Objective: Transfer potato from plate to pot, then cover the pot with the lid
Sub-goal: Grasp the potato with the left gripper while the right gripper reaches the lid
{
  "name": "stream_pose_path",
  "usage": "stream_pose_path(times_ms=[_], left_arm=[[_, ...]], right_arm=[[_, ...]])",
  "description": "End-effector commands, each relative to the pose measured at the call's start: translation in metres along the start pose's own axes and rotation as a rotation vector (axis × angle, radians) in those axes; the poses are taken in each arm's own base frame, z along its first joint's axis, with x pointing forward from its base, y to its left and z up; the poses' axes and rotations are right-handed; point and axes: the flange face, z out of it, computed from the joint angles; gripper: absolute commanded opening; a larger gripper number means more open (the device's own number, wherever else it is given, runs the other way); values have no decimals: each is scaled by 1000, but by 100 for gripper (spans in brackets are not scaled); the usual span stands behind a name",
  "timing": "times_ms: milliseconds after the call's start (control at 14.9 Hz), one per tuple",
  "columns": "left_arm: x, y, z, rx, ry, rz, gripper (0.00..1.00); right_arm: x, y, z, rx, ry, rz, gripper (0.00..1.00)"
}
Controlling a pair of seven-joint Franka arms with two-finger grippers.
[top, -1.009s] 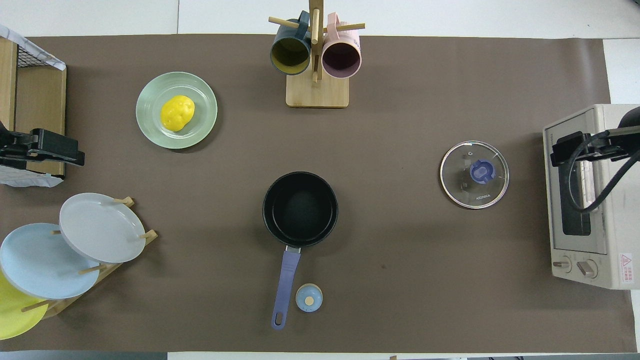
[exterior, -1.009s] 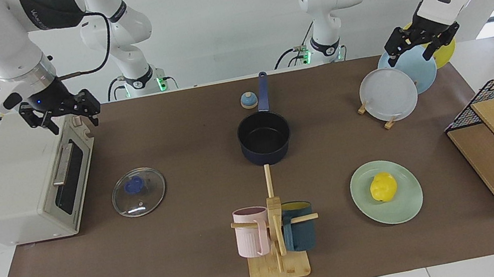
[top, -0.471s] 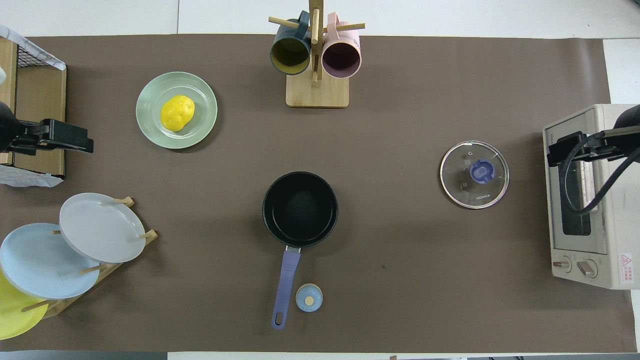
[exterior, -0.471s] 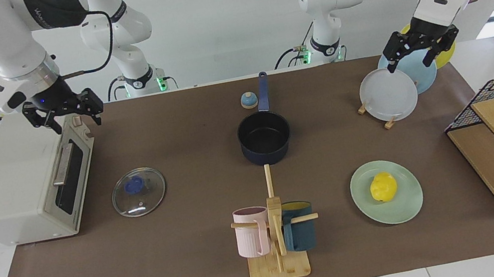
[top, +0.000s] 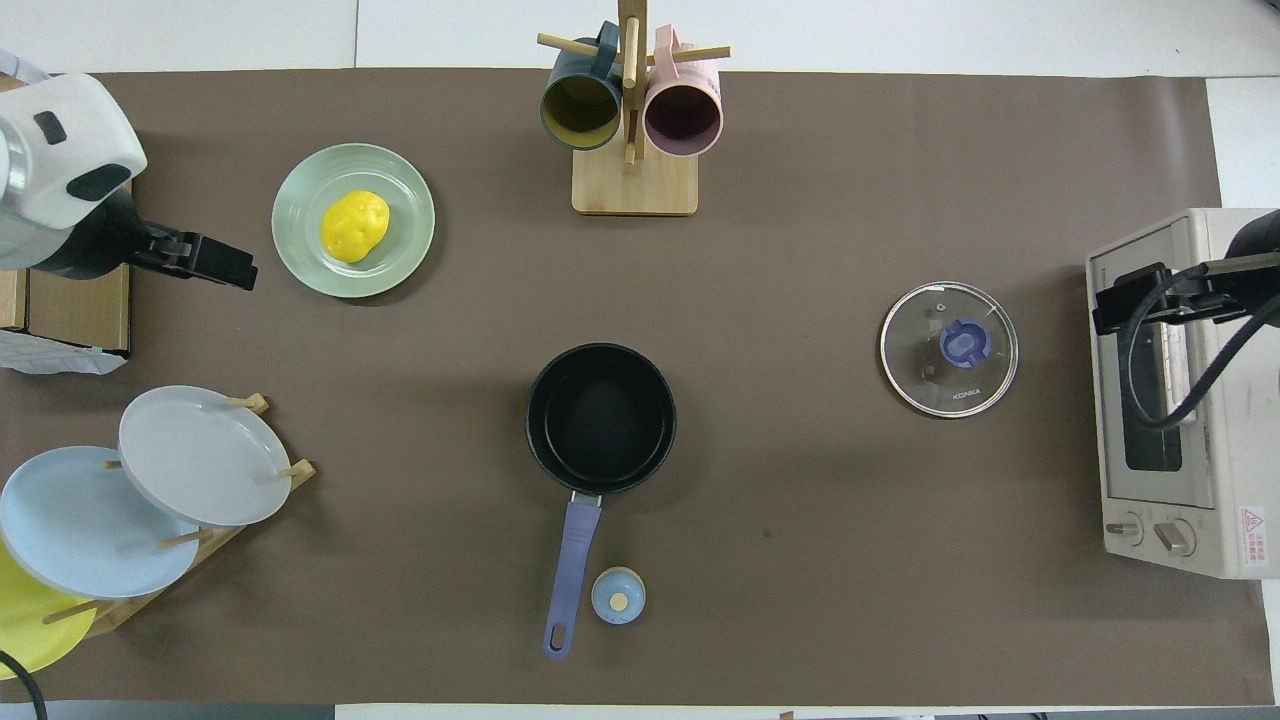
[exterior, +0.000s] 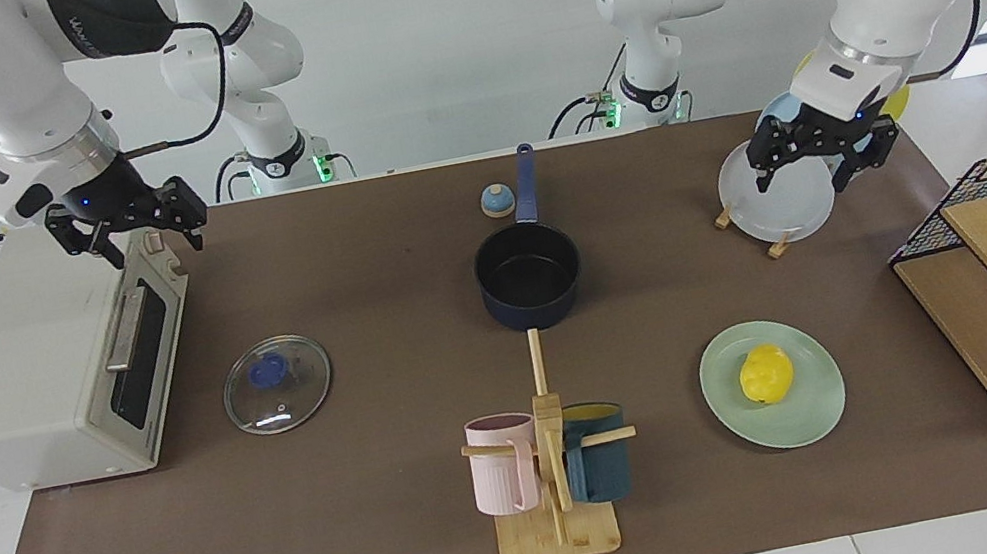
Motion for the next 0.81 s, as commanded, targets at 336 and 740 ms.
stream_pose_path(times_ms=[336, 740], left_arm=[[73, -14, 146, -1, 5, 135, 100], [105, 1, 200, 11, 14, 183, 100]], right_arm=[[1, -14, 47, 20, 84, -35, 100], [37, -13, 161, 18, 77, -125, 100]])
